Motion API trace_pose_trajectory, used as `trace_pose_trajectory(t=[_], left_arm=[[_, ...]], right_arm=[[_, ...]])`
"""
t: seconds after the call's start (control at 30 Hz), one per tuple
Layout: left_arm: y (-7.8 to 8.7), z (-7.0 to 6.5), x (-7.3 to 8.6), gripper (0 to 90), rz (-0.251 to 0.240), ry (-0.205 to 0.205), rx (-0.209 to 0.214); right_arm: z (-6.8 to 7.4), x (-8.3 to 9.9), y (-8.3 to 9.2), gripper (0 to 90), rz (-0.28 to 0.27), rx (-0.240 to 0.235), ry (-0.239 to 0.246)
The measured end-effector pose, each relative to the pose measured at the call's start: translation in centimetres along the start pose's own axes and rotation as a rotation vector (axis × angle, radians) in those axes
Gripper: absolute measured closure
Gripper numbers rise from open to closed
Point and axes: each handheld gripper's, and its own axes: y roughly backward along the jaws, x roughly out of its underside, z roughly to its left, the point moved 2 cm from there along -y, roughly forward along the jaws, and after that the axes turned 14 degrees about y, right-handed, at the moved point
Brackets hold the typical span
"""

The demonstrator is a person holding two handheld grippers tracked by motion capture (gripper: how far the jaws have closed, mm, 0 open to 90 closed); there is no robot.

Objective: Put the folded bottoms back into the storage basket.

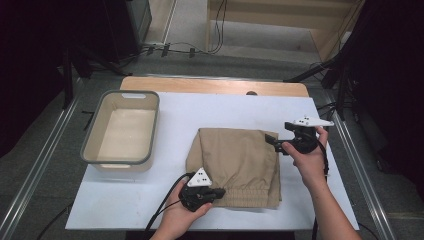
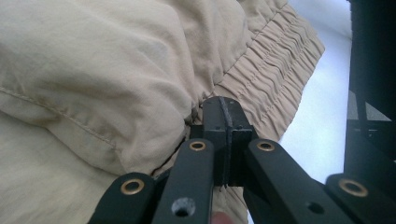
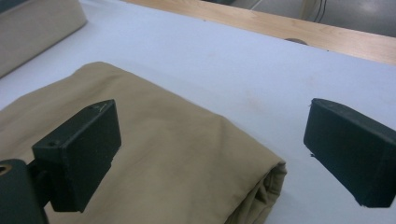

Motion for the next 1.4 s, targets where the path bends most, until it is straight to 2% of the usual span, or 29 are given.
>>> trace_pose_trajectory(t=[0.27,0.37,0.67,0.8,1.0,1.07,1.23,1.4], left_arm=[[0.0,0.1,-0.1,90.0,0.009,0.002,0.006],[0.0,0.1,-0.1,90.0,0.009,0.002,0.006],[0.0,0.2,-0.1,90.0,0.008,0.005,0.011],[0.0,0.2,-0.1,90.0,0.009,0.006,0.012],[0.0,0.2,-0.1,90.0,0.01,0.006,0.012],[0.0,0.2,-0.1,90.0,0.009,0.006,0.012],[0.0,0.2,-0.1,90.0,0.007,0.011,0.014],[0.0,0.2,-0.1,90.0,0.011,0.006,0.012]], right_arm=[[-1.3,-0.3,-2.1,3.2,0.052,0.019,-0.008],[-1.7,-0.1,-2.9,3.3,0.071,0.008,-0.016],[-3.1,2.1,-4.7,5.0,0.125,-0.013,-0.076],[-3.4,3.2,-5.2,5.0,0.165,-0.031,-0.094],[-3.7,5.0,-5.9,5.0,0.185,-0.068,-0.134],[-3.8,5.3,-6.0,5.0,0.174,-0.073,-0.145],[-3.6,5.2,-6.1,5.0,0.173,-0.077,-0.133],[-2.8,5.0,-6.3,8.3,0.18,-0.102,-0.095]])
